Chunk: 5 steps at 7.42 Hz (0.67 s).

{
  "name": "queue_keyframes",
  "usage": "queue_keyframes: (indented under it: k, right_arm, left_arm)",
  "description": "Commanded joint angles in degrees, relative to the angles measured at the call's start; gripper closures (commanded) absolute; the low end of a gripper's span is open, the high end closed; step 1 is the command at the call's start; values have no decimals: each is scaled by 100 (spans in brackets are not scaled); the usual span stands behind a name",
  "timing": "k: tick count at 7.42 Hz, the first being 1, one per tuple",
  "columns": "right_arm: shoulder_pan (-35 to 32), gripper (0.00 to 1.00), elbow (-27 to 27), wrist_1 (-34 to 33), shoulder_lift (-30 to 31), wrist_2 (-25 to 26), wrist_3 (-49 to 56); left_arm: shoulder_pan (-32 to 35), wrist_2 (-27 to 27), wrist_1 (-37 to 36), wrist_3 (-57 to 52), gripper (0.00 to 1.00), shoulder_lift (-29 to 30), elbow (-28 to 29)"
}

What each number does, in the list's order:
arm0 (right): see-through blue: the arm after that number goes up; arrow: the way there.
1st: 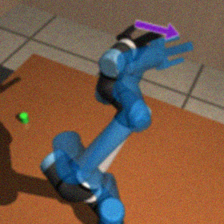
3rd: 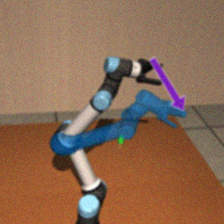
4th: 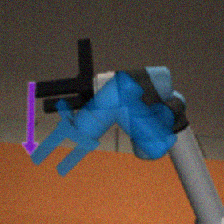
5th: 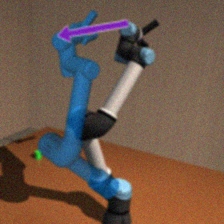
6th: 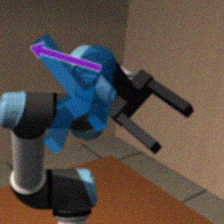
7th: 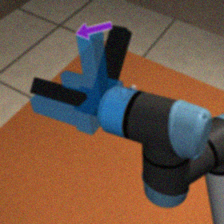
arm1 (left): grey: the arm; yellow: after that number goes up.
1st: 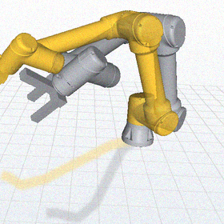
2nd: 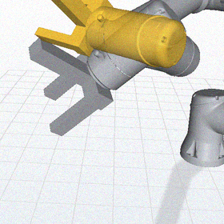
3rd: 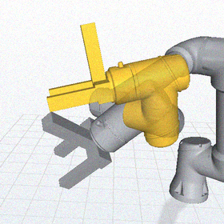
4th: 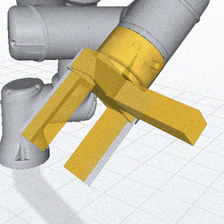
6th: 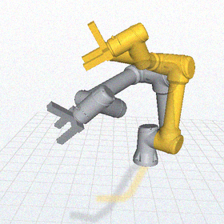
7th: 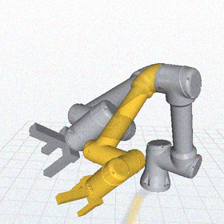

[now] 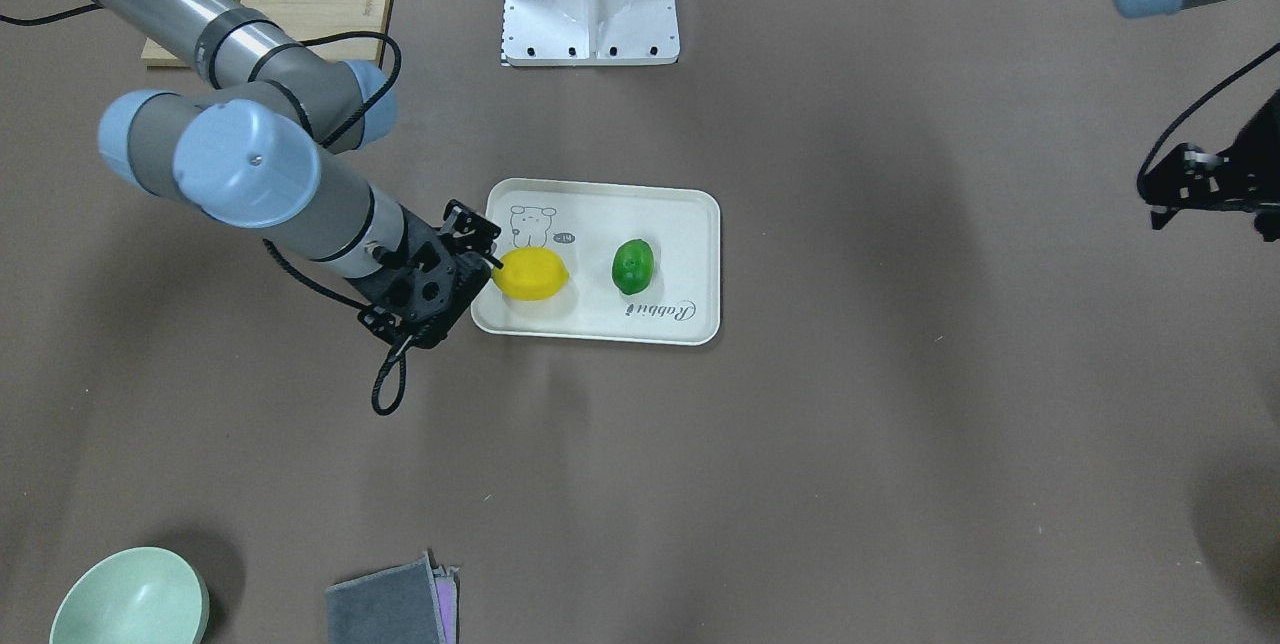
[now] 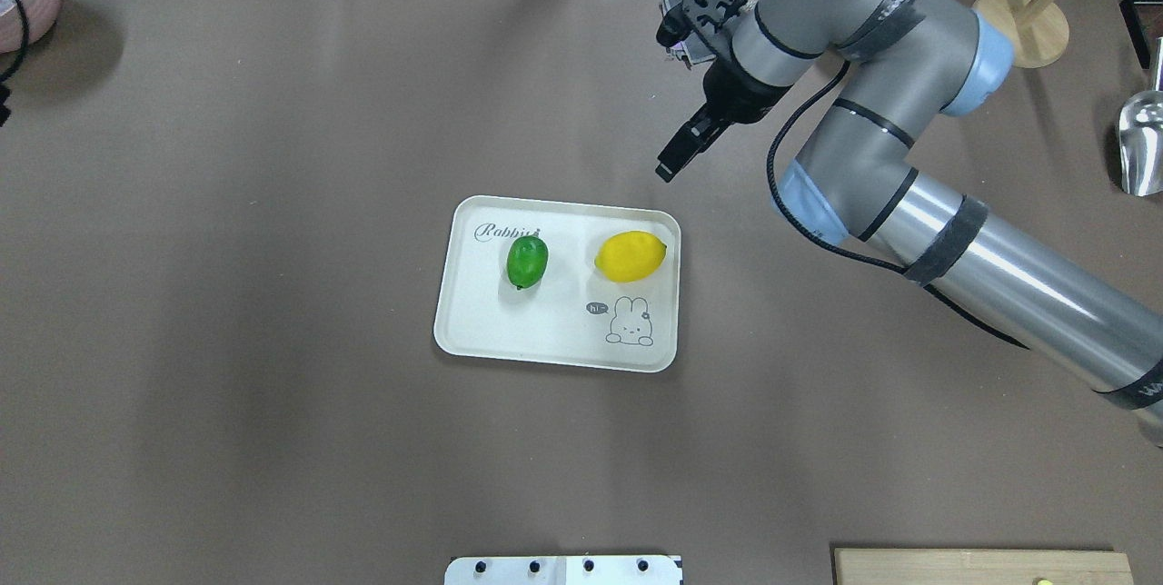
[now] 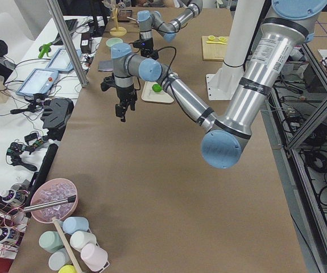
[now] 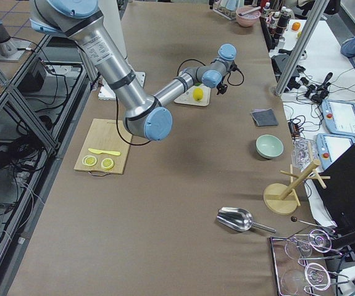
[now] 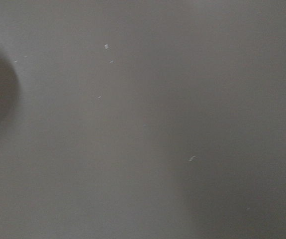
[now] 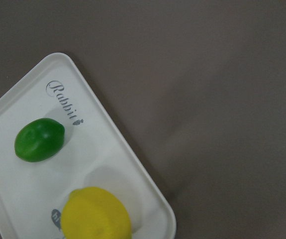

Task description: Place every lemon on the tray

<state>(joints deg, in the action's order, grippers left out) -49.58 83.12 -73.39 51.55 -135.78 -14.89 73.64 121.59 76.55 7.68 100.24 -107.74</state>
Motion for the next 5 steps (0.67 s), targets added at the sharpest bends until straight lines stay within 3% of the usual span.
queue_keyframes:
  k: [1,3,4,5]
  right_arm:
    - [-376,1,787,-734,764,-28,57]
    - [-752,1,1135,-712,1513,61,83]
    - [-1007,1,1205,-720,1803,113,292]
    - [-1349,1,1206,-755,2041,122,320]
  left_arm:
    - [439,381,1759,-30,2,-1397,521]
    - [528,489,2056,-21,2,-1445,1016]
    - [668,497,2048,-21,2,-1446,983]
    - [956,837,1961,-21,2,-1437,974]
